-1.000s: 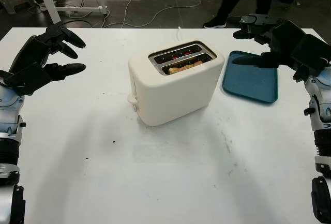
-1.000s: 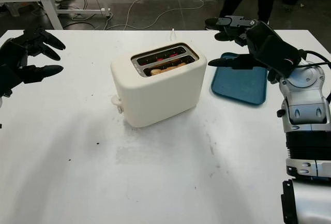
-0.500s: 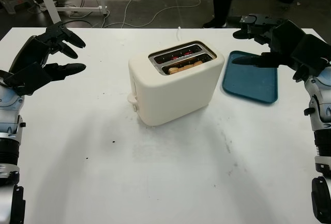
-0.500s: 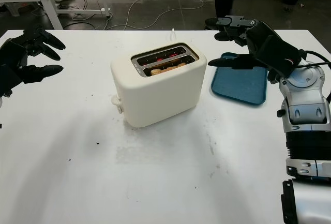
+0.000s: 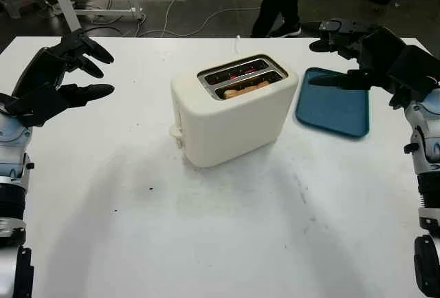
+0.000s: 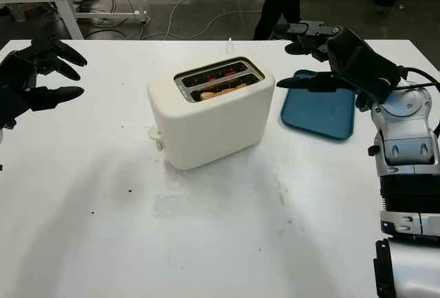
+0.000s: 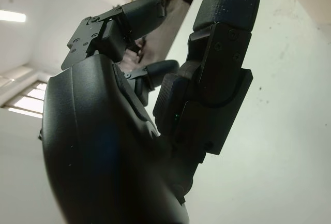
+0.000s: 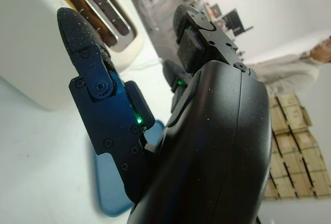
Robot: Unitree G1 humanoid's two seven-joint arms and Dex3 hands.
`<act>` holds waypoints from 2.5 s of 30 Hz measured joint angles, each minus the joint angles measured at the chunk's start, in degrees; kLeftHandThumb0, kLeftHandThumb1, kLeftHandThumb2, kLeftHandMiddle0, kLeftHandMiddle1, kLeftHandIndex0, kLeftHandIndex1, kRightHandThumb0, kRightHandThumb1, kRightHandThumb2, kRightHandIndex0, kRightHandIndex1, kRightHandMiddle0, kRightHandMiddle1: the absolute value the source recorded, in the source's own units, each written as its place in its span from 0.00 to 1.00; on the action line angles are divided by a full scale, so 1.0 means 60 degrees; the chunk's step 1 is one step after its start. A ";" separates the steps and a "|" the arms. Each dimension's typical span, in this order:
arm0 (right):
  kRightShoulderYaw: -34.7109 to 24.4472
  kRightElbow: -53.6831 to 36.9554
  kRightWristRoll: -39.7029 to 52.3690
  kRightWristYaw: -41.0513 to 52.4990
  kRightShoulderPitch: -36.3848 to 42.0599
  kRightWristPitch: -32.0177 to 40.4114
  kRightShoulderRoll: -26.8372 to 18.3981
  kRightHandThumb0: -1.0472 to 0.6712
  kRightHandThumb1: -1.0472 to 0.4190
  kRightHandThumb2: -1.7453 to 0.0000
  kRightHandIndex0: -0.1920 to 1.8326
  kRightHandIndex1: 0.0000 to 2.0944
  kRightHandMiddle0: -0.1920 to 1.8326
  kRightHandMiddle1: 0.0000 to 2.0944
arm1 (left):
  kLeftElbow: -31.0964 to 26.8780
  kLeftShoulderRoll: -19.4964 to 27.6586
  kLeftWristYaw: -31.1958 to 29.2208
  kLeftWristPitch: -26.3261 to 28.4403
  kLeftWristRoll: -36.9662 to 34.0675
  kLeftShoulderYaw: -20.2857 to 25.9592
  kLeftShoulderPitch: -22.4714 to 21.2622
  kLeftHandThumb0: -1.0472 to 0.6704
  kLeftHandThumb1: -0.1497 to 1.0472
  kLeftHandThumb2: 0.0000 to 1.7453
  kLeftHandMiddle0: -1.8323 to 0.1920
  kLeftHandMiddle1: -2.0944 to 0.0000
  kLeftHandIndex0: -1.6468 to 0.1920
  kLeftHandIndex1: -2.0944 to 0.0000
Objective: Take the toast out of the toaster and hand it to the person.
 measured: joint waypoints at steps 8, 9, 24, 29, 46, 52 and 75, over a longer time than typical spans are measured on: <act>0.0000 0.0000 -0.0002 0.0000 0.0000 -0.0001 -0.0001 0.22 0.23 1.00 0.10 0.40 0.32 0.00 | 0.0000 0.0000 0.0000 0.0000 0.0001 0.0000 0.0000 0.00 0.89 0.06 0.79 0.28 0.78 0.33; 0.0000 0.0000 -0.0002 0.0000 0.0000 -0.0002 -0.0001 0.22 0.23 1.00 0.10 0.40 0.32 0.00 | 0.0001 0.0000 0.0000 0.0000 0.0001 0.0000 0.0000 0.00 0.89 0.06 0.79 0.28 0.78 0.33; 0.0000 0.0001 0.0043 0.0001 0.0000 0.0011 0.0000 0.21 0.23 1.00 0.10 0.40 0.32 0.00 | 0.0000 0.0000 0.0000 0.0000 0.0000 0.0000 0.0000 0.00 0.89 0.06 0.79 0.28 0.78 0.33; 0.0000 0.0001 0.0044 0.0001 0.0000 0.0011 0.0000 0.22 0.23 1.00 0.10 0.40 0.32 0.00 | 0.0000 0.0000 0.0000 0.0001 0.0000 0.0000 0.0000 0.00 0.89 0.06 0.79 0.28 0.78 0.33; 0.0000 -0.0001 0.0081 -0.0026 0.0000 0.0121 0.0002 0.23 0.24 1.00 0.10 0.40 0.33 0.00 | 0.0000 0.0000 0.0000 0.0001 -0.0002 0.0001 0.0000 0.00 0.89 0.06 0.79 0.28 0.78 0.33; 0.0000 -0.0002 0.0082 -0.0026 0.0000 0.0134 0.0002 0.23 0.24 1.00 0.10 0.40 0.32 0.00 | 0.0000 0.0000 0.0000 0.0001 -0.0002 0.0001 0.0000 0.00 0.89 0.06 0.79 0.28 0.78 0.34; 0.0000 -0.0003 0.0082 -0.0024 0.0000 0.0134 0.0001 0.25 0.24 1.00 0.10 0.39 0.32 0.00 | 0.0000 0.0000 0.0000 0.0001 -0.0010 0.0002 0.0000 0.00 0.89 0.06 0.79 0.28 0.78 0.34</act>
